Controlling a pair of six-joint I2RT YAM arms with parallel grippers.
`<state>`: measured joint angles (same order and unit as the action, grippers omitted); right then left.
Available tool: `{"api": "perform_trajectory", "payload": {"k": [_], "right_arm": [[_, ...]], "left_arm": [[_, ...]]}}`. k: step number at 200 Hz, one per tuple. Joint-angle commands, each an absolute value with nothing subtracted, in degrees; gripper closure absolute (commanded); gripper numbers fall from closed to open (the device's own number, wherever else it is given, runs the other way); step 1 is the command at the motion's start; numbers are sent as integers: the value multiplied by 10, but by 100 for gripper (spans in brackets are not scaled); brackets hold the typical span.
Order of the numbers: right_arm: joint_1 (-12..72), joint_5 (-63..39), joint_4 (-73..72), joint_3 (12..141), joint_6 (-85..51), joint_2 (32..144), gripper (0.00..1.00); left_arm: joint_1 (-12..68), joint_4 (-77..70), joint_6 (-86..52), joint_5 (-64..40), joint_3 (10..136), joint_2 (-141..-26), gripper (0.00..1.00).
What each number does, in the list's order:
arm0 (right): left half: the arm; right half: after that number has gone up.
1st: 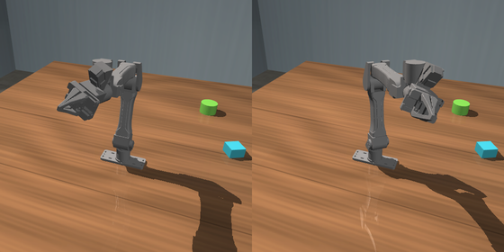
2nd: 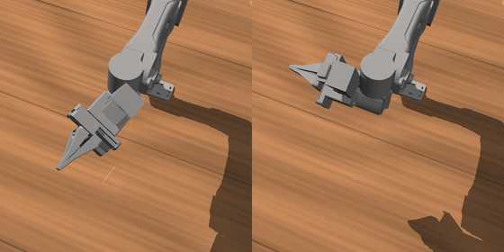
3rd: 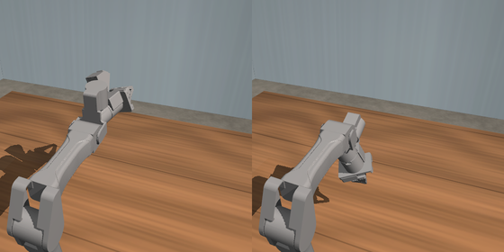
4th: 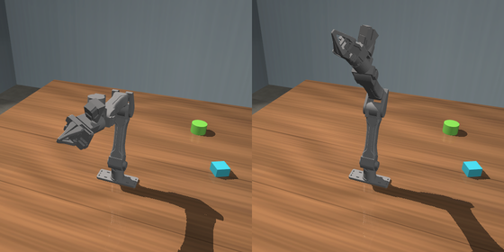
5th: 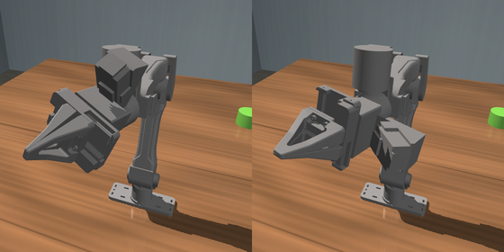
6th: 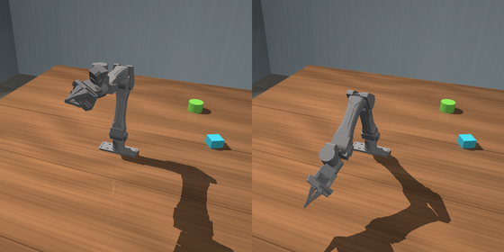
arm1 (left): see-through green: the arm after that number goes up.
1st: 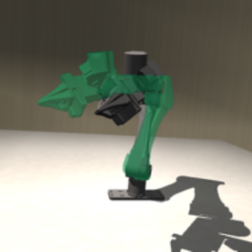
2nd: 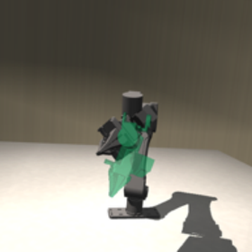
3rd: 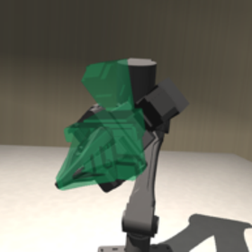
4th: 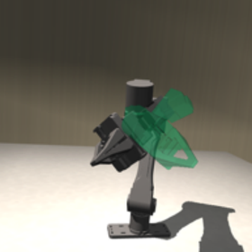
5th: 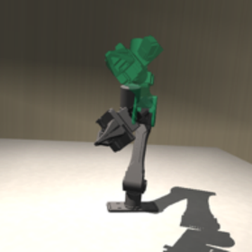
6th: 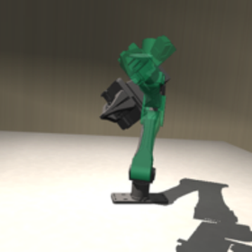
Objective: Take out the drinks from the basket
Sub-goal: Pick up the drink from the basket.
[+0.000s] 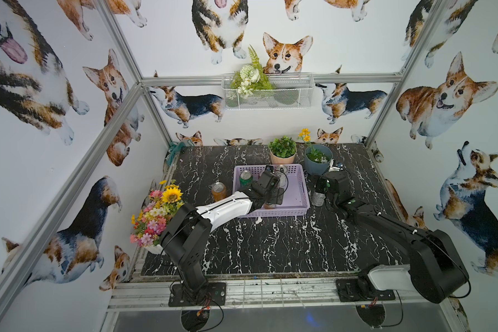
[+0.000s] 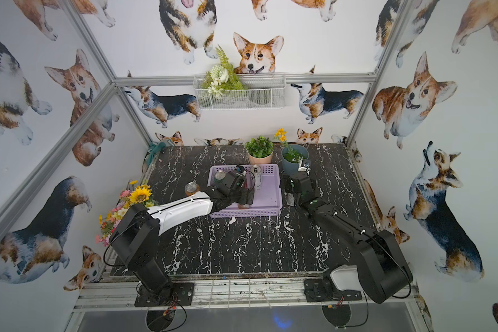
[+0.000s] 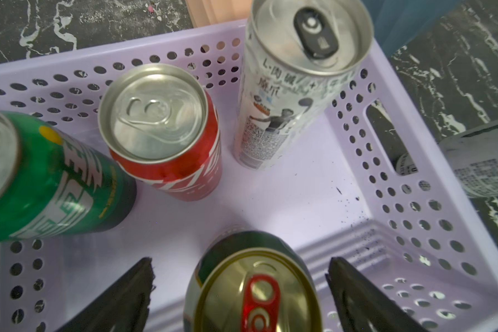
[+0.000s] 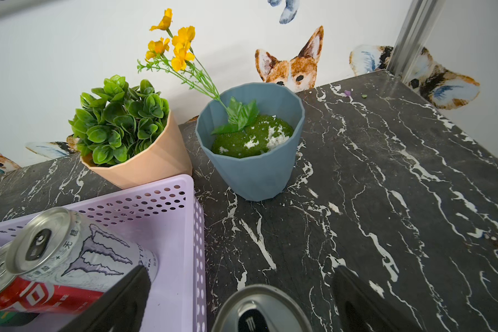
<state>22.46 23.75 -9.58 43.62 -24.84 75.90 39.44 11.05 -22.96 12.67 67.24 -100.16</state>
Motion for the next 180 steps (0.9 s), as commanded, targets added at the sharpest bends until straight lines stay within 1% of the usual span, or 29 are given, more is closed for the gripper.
{"api": "perform_trajectory", "payload": {"k": [1,31,42,70,87,100,107,122,128,135,136,155,180], "right_arm": [[224,229,-115,440,-250,761,0],[224,229,-116,439,-250,759,0],[225,230,-116,439,-249,759,0],[224,236,-119,436,-249,759,0],[223,235,-120,436,-249,762,0],[222,234,-122,435,-250,763,0],[222,235,-123,434,-250,763,0],[222,234,-125,432,-252,764,0],[222,234,-126,432,-253,764,0],[222,234,-126,432,-252,765,0],[222,234,-126,432,-253,765,0],[222,232,-127,430,-254,764,0],[222,232,-127,429,-254,762,0]], "left_arm": [[394,117,-232,152,681,-1016,8],[395,115,-234,144,692,-1043,24],[395,112,-236,141,692,-1050,27],[395,111,-238,129,691,-1055,45],[395,115,-240,129,688,-1054,47],[396,115,-240,130,684,-1054,54],[398,116,-240,132,684,-1054,59],[399,119,-241,135,685,-1057,77],[400,121,-242,136,688,-1059,86],[400,123,-242,141,692,-1059,99],[400,124,-242,142,693,-1059,100],[400,126,-231,153,710,-1048,100],[401,140,-207,163,748,-1005,100]]}}
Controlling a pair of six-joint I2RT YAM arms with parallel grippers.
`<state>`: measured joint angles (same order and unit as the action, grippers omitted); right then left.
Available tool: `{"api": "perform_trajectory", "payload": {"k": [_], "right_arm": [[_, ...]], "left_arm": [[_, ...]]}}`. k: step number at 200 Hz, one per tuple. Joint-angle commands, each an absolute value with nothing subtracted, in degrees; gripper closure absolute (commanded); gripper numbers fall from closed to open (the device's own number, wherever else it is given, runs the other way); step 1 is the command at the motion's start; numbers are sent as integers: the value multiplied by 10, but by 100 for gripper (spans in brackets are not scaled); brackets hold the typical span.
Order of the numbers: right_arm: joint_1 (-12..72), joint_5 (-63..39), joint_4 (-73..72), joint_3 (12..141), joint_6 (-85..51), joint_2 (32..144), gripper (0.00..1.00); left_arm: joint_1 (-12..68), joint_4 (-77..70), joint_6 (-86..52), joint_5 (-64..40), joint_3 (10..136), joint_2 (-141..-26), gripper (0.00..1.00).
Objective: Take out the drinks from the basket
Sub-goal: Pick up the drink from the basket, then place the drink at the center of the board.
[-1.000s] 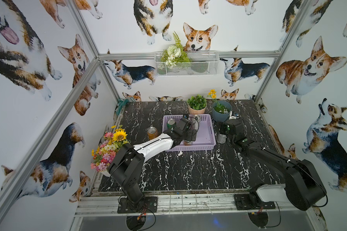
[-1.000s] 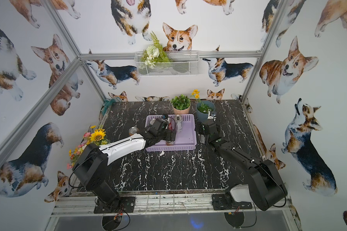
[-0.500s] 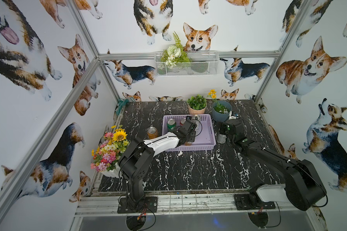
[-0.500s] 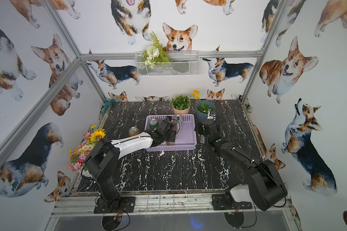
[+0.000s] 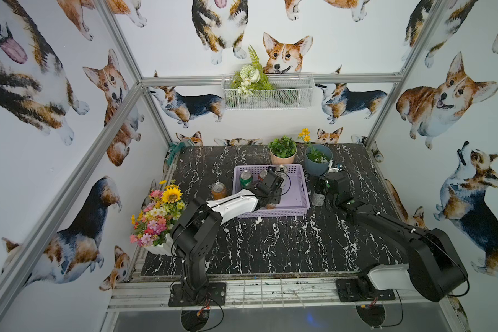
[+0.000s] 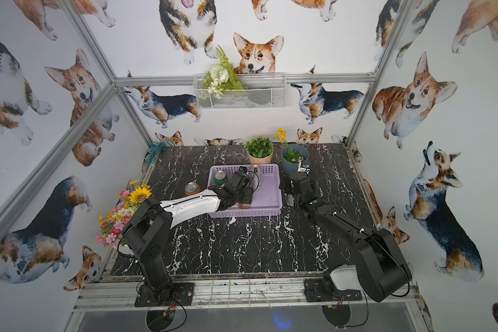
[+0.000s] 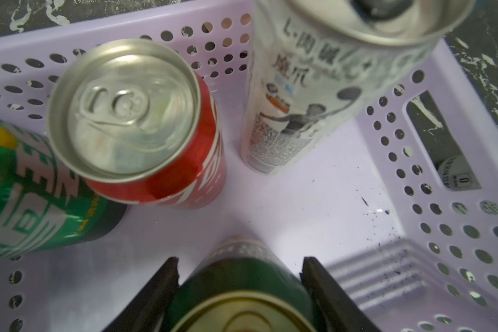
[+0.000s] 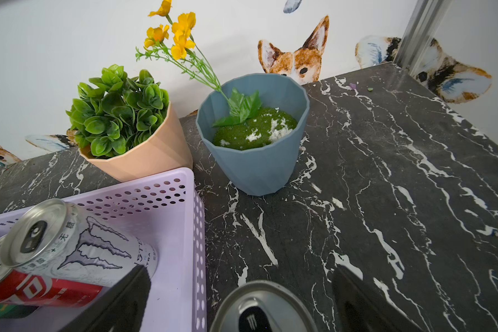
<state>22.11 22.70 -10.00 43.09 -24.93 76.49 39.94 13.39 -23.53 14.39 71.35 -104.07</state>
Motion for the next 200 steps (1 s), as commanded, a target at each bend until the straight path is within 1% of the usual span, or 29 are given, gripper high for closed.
{"api": "perform_trajectory", "payload": {"k": [1,24,47,59,94,114,129,163,200], "right_arm": [[222,232,-127,429,-254,762,0],[222,232,-130,431,-252,759,0],[222,232,-136,430,-257,759,0],[221,229,-139,431,-258,760,0],[221,221,-141,433,-258,762,0],[221,219,-143,431,-260,758,0],[221,215,-146,430,-260,756,0],[221,202,-148,434,-262,756,0],[221,130,-156,444,-247,757,0]], "left_arm": [[401,141,-206,163,750,-1003,100],[405,196,-193,168,778,-955,100],[411,238,-197,144,762,-881,100],[428,266,-190,151,746,-844,100],[468,307,-220,174,630,-726,100],[471,291,-255,184,558,-674,100],[472,270,-275,188,516,-672,100],[477,192,-287,216,472,-731,100],[477,144,-289,225,448,-771,100]]}}
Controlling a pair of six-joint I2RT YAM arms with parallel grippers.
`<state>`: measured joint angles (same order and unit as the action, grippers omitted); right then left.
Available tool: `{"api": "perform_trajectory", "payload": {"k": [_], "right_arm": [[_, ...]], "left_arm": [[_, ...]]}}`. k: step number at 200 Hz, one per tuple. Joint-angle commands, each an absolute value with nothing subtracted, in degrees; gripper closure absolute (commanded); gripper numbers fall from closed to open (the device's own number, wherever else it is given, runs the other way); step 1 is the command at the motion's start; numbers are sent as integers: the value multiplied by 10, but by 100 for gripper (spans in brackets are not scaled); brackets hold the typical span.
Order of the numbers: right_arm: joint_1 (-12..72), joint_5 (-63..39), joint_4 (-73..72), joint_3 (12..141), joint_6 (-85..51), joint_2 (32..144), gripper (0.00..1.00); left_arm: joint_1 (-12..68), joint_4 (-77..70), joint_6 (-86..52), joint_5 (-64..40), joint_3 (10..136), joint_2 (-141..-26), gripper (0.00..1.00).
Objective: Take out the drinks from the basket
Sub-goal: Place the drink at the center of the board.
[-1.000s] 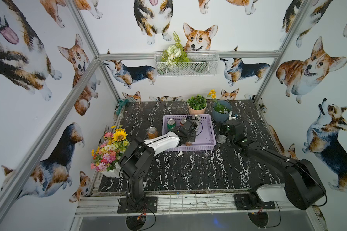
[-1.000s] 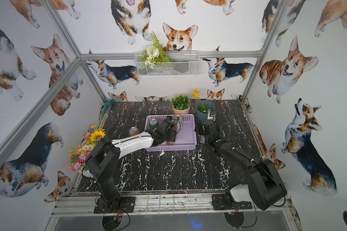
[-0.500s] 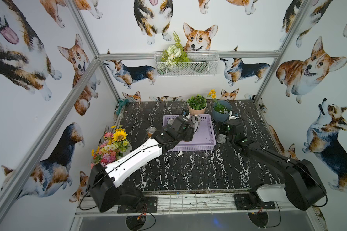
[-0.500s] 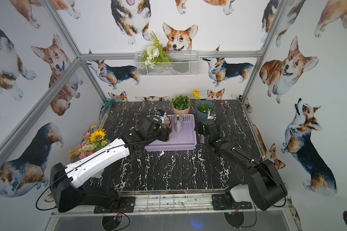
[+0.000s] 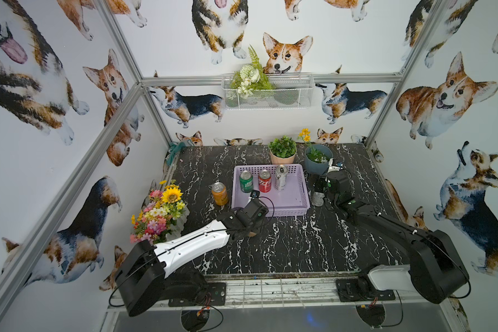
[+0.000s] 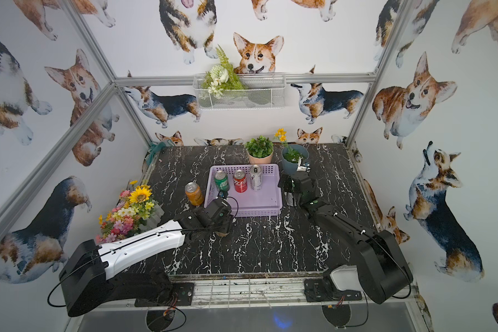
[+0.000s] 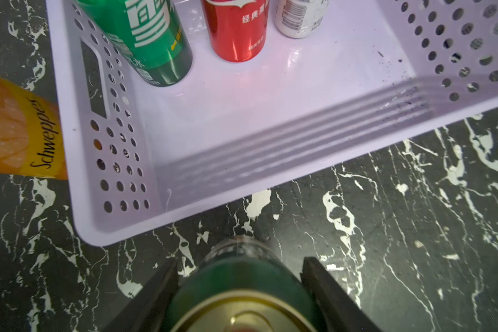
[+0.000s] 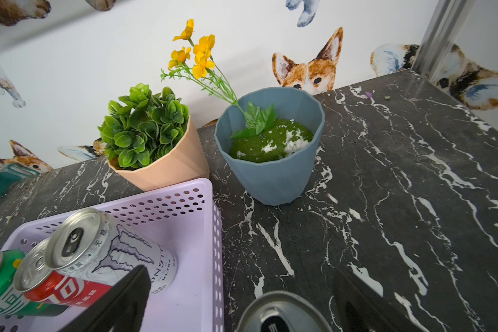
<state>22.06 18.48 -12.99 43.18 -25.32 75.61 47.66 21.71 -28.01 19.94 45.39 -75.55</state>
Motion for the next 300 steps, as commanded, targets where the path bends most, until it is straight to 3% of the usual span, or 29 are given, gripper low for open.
{"api": "perform_trajectory", "payload": {"k": [1,36,46,76,141,152,159,242,300], "right_arm": [[221,128,-156,445,-247,758,0],[229,87,-156,464,-247,775,0],[234,84,-155,470,-241,780,0],[265,108,-132,503,-220,806,0],[308,135,-130,558,-218,881,0],[313,136,-130,568,-219,893,0],[316,140,-126,575,-219,901,0],[323,160,-61,708,-214,1007,0],[324,152,13,812,-225,1092,12]], "left_arm": [[477,144,-289,225,448,-772,100],[477,151,-293,223,460,-793,100],[477,154,-294,221,460,-791,81],[477,160,-295,214,453,-772,42],[477,184,-300,201,453,-790,22],[477,186,-300,199,456,-795,13],[478,188,-300,200,456,-796,1],[482,245,-314,245,497,-695,0],[469,288,-310,296,557,-691,0]]}}
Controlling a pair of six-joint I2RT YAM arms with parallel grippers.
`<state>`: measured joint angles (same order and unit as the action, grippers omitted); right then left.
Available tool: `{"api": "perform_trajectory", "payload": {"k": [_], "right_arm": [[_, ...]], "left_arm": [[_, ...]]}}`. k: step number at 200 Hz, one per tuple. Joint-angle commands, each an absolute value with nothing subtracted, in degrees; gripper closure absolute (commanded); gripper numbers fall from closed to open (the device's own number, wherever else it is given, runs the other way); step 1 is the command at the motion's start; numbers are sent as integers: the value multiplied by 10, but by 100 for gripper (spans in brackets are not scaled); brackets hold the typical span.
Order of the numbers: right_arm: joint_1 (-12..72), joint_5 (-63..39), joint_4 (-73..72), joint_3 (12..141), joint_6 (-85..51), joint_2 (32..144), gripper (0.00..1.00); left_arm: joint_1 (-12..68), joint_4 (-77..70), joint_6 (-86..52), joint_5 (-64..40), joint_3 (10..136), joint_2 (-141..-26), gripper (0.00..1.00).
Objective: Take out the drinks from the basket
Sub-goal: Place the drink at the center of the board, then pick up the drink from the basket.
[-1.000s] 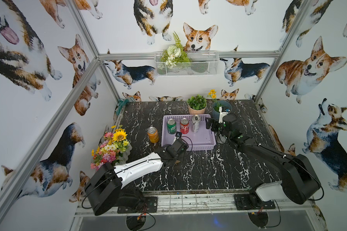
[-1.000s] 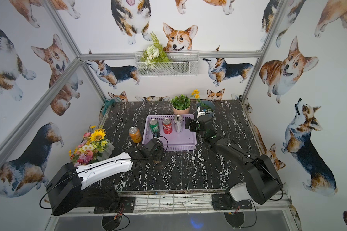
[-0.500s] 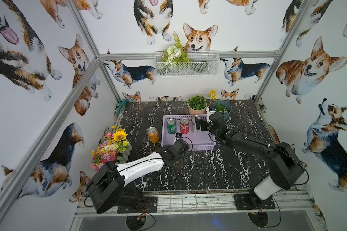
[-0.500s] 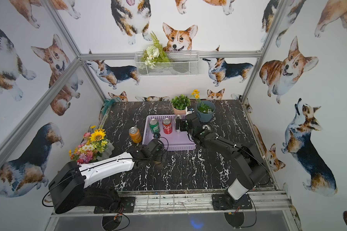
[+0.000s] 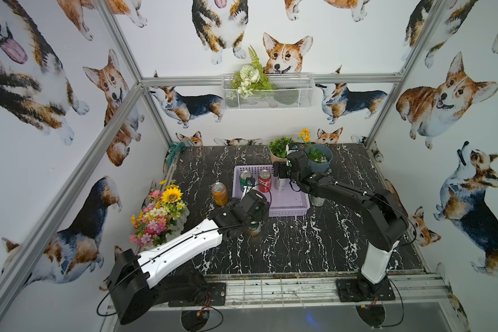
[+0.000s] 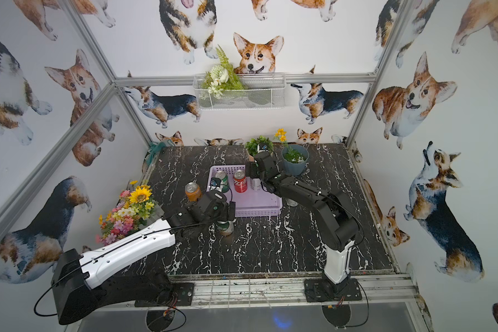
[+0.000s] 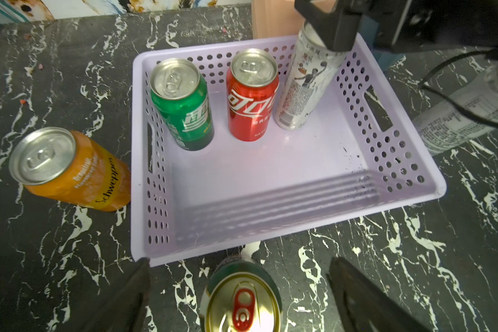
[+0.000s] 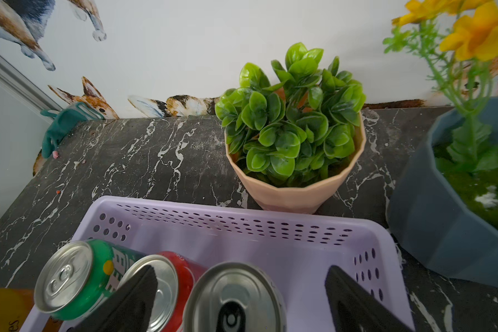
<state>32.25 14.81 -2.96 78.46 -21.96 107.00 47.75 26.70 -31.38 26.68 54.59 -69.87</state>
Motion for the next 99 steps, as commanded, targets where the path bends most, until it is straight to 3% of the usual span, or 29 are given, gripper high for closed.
{"api": "perform_trajectory", "payload": {"k": [1,57,73,99], "right_arm": [[324,152,13,813,-225,1092,12],[323,140,11,827,-223,1125,28],[324,134,4,826,-219,1128,36],[324,125,-8,823,-212,1123,59]], "left_arm": [[469,288,-309,296,557,-691,0],[422,285,-319,264,535,-674,0],[408,277,-320,248,524,-666,0],[390,272,-317,235,515,-657,0]]}}
